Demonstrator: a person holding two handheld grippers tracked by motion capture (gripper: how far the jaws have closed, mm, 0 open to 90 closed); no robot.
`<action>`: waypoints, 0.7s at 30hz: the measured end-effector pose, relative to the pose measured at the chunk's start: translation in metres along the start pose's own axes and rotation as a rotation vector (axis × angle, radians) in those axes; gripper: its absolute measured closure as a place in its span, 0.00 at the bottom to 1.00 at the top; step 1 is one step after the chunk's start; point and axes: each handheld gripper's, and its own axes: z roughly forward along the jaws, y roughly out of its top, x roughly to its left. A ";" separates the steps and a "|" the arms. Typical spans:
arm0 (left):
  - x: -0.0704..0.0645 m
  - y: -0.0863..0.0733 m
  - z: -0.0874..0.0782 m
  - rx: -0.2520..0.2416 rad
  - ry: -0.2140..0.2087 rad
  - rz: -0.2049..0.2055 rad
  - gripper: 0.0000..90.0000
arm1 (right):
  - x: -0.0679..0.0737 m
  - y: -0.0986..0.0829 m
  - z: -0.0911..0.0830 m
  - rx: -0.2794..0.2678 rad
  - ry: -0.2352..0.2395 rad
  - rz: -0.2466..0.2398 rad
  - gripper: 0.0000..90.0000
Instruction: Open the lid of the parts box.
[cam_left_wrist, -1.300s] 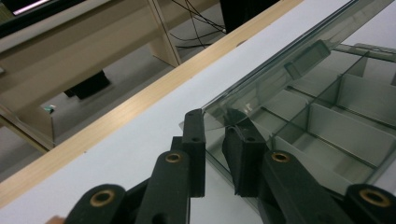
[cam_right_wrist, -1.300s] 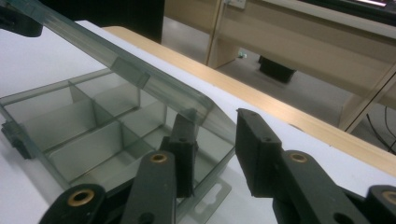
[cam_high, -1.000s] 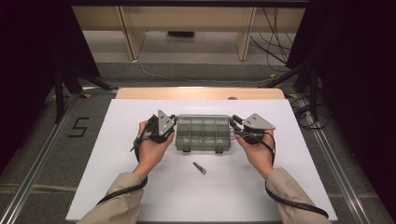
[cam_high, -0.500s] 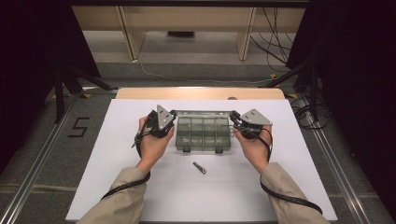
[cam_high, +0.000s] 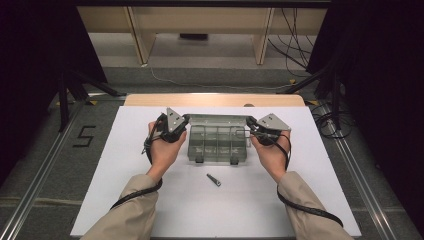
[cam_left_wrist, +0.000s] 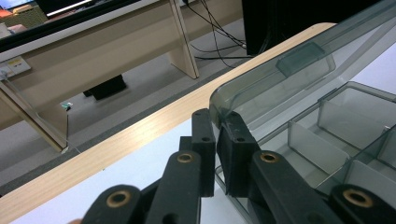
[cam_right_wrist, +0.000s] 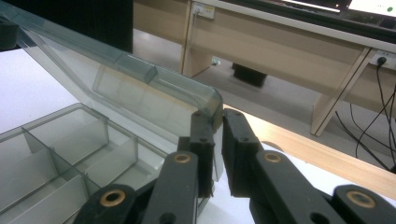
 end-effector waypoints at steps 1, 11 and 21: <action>0.000 0.000 0.001 -0.004 0.000 -0.008 0.94 | 0.000 0.000 0.000 0.001 0.002 0.001 0.93; 0.005 0.004 0.005 0.000 -0.006 -0.029 0.94 | -0.002 0.005 0.003 0.009 0.001 0.006 0.93; 0.009 0.008 0.009 0.010 -0.004 -0.063 0.94 | -0.005 0.008 0.008 0.010 -0.009 0.018 0.94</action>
